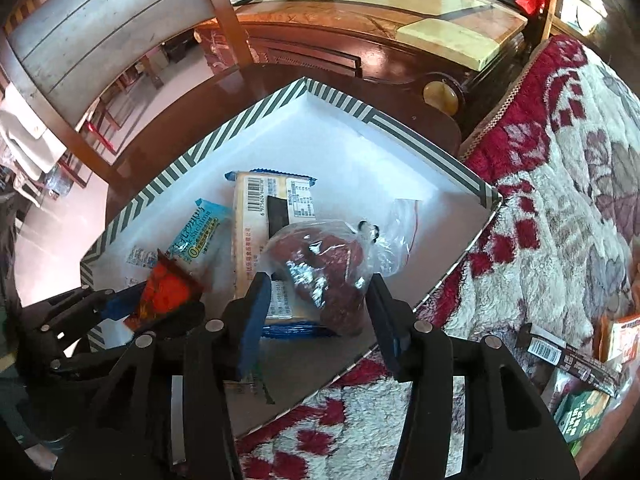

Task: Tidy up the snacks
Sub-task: 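Open both grippers to drop the red packet and date bag in the tray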

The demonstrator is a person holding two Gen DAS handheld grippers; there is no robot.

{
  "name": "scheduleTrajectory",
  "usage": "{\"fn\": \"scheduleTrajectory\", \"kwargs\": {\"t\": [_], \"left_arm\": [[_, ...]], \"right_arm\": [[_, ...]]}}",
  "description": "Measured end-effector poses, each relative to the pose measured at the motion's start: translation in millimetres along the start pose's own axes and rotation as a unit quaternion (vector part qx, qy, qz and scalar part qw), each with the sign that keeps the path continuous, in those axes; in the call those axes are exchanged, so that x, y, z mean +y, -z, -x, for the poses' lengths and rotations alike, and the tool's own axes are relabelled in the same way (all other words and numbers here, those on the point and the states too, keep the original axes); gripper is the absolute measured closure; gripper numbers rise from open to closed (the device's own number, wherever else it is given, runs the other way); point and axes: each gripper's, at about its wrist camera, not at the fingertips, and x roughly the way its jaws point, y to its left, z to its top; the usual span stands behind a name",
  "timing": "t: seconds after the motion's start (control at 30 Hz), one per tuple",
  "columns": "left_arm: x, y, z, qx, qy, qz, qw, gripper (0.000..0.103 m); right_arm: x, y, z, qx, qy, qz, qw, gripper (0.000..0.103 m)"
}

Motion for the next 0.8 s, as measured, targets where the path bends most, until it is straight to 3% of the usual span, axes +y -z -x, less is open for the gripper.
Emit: {"fn": "scheduleTrajectory", "kwargs": {"t": [0.33,0.8], "left_arm": [[3.5,5.3,11.7,-0.018,-0.009,0.005,0.9998,0.03],[-20.0,7.1,40.2,-0.053,-0.004,-0.02,0.9983,0.02]], "right_arm": [[-4.2,10.1,15.1,-0.01,-0.003,-0.013,1.0,0.054],[-11.3,36.5,61.0,-0.045,-0.01,-0.021,0.999,0.054]]}}
